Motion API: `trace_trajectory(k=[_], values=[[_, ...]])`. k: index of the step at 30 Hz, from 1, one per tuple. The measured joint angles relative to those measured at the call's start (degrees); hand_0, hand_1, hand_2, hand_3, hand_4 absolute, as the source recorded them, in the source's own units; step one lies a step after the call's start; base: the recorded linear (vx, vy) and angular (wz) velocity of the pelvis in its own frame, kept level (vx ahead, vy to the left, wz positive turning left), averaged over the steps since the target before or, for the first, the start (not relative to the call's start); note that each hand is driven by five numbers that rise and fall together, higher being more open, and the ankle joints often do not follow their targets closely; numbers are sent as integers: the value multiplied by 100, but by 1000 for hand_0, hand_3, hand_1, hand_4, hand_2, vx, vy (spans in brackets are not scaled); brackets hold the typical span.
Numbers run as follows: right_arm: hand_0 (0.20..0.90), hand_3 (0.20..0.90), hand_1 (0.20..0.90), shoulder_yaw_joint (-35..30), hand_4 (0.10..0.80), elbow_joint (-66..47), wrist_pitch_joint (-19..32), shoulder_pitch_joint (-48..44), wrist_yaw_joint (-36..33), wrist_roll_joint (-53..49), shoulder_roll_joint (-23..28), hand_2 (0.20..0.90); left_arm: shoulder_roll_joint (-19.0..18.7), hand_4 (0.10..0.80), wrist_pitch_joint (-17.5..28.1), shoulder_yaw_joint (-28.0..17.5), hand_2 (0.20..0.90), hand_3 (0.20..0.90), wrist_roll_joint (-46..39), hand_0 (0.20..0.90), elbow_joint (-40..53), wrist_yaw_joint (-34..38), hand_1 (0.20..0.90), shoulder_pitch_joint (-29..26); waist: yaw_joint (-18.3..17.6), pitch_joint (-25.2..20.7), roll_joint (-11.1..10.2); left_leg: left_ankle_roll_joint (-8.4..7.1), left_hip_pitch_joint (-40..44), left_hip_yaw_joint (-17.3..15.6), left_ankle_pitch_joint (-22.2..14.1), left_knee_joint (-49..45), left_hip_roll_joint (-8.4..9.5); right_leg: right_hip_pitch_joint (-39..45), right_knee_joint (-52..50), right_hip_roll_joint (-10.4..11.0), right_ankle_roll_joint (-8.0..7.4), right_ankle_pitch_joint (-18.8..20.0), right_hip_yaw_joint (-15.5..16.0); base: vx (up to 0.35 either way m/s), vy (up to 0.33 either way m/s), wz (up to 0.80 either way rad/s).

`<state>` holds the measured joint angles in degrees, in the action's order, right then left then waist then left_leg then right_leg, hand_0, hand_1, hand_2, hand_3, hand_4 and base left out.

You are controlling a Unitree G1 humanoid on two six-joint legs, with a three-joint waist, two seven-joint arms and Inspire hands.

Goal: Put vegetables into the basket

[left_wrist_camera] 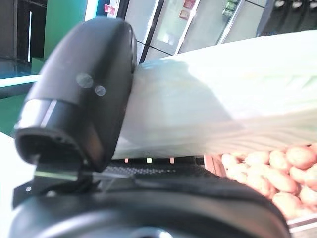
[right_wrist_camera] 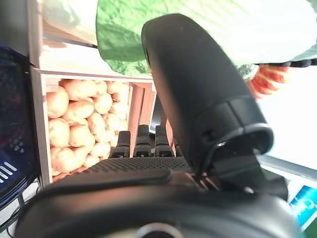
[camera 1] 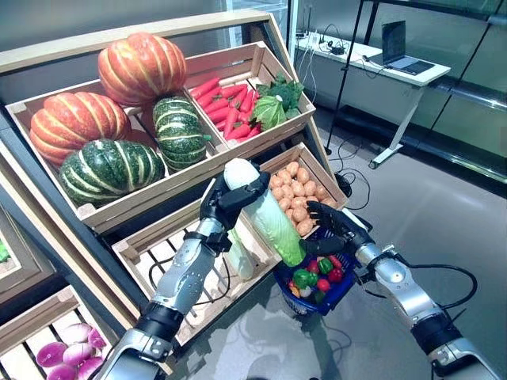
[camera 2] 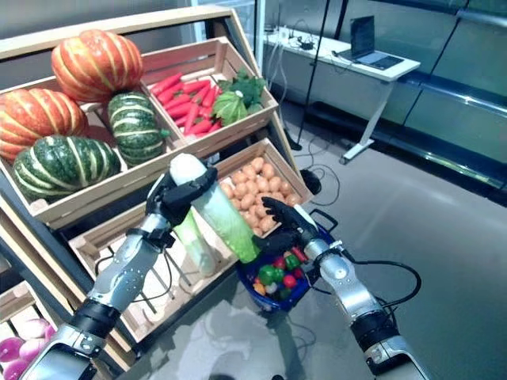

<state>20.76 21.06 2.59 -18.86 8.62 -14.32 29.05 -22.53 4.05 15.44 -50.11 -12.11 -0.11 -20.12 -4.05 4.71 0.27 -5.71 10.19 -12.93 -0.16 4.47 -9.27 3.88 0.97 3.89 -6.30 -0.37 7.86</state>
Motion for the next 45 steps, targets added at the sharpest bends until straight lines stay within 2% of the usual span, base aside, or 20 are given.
trace_trajectory(k=[7,15,21,25,34,45], values=[[900,900,900,269,800,143,-656,-584,434,-350,39,900,-25,400,-20,-1,300,300,-1,300,-27,0,300,15,41,-68,-73,25,62,11,38,56,40,138,210,18,-17,123,8,3,-2,1],[900,900,900,426,800,174,-1220,-653,1160,-930,131,900,-3,400,-55,18,300,300,-15,300,-27,-43,300,15,173,-152,-155,21,70,28,43,58,43,204,307,19,-18,170,32,2,-4,1],[900,900,900,540,800,175,-1862,-693,2218,-1480,250,900,-40,400,-91,59,300,300,-15,300,-29,-256,300,15,198,-170,-176,13,56,168,63,58,45,307,380,25,-19,175,164,-10,-9,11],[900,900,900,704,800,244,-2096,-853,2642,-1579,458,900,-73,400,-190,134,300,300,-16,300,-30,-456,300,16,244,-181,-190,13,56,187,72,58,46,340,388,27,-19,175,207,-11,-12,6],[900,900,900,891,800,452,-2206,-1043,3037,-1585,506,900,-80,400,-225,236,300,300,4,300,-102,-663,300,10,253,-255,-256,12,39,275,85,58,49,366,395,30,-18,174,236,-1,1,3],[900,900,900,961,800,595,-2239,-1241,4067,-1772,1002,900,-53,400,-239,315,300,300,-18,300,-250,-1419,300,-20,320,-261,-247,13,8,331,111,58,53,374,399,33,-18,175,262,0,1,2]])
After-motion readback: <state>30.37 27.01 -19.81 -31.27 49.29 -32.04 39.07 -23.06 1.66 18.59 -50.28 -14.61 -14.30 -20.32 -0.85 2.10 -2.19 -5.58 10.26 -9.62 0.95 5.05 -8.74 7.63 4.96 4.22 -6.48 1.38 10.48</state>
